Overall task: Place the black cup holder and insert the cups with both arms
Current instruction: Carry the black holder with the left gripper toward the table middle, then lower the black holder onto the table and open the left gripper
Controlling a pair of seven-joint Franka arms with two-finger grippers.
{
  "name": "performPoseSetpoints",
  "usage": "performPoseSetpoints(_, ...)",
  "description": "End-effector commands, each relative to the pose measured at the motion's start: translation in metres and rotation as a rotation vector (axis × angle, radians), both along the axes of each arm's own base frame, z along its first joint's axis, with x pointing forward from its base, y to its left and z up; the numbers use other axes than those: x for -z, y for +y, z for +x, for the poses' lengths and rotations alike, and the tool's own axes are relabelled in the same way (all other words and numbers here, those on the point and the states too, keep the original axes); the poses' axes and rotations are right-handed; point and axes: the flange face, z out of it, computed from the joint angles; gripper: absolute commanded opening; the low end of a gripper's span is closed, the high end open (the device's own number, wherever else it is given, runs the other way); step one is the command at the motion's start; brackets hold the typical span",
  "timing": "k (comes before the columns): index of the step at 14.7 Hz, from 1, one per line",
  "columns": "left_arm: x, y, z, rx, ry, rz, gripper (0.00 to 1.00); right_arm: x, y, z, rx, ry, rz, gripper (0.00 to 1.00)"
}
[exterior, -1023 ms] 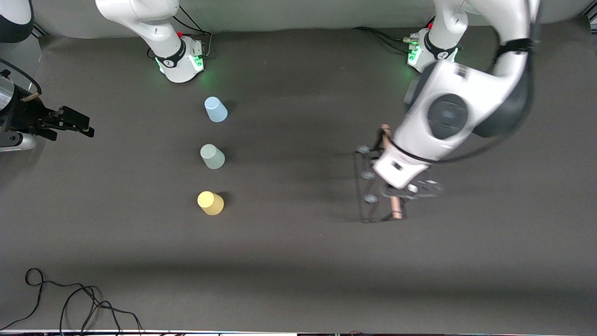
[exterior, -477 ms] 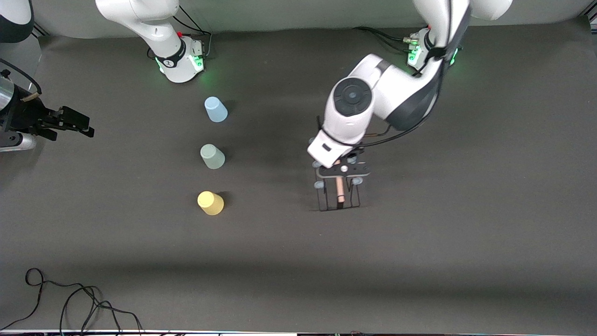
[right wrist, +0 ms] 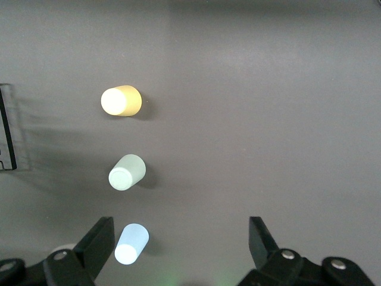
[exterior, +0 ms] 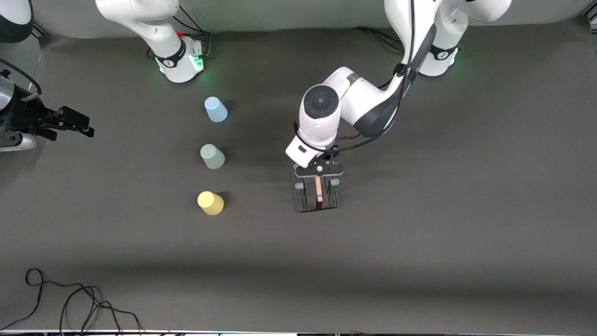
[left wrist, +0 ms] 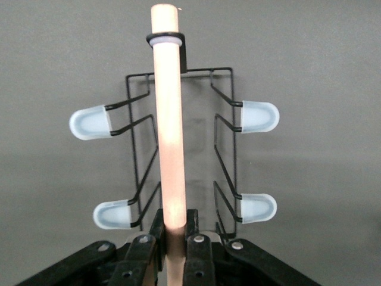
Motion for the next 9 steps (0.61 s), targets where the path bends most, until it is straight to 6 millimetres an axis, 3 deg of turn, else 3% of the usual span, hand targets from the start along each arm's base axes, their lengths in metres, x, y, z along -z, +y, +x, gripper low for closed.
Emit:
performPoseSetpoints(1, 0.000, -0.009, -0.004, -0.001, -0.008, -0.006, 0.00, -0.002, -0.002, -0.002, 0.014, -0.006, -0.020, 1.00)
performPoseSetpoints(7, 0.016, -0.012, -0.002, 0.021, -0.020, -0.013, 0.01, -0.002, -0.001, -0.002, 0.013, -0.006, -0.020, 1.00)
performPoseSetpoints(8, 0.016, -0.012, -0.001, 0.024, -0.023, -0.014, 0.28, -0.002, -0.001, -0.002, 0.013, -0.006, -0.020, 1.00)
performPoseSetpoints(9, 0.016, -0.012, -0.001, 0.028, -0.023, -0.014, 0.36, -0.002, -0.002, -0.002, 0.014, -0.006, -0.020, 1.00)
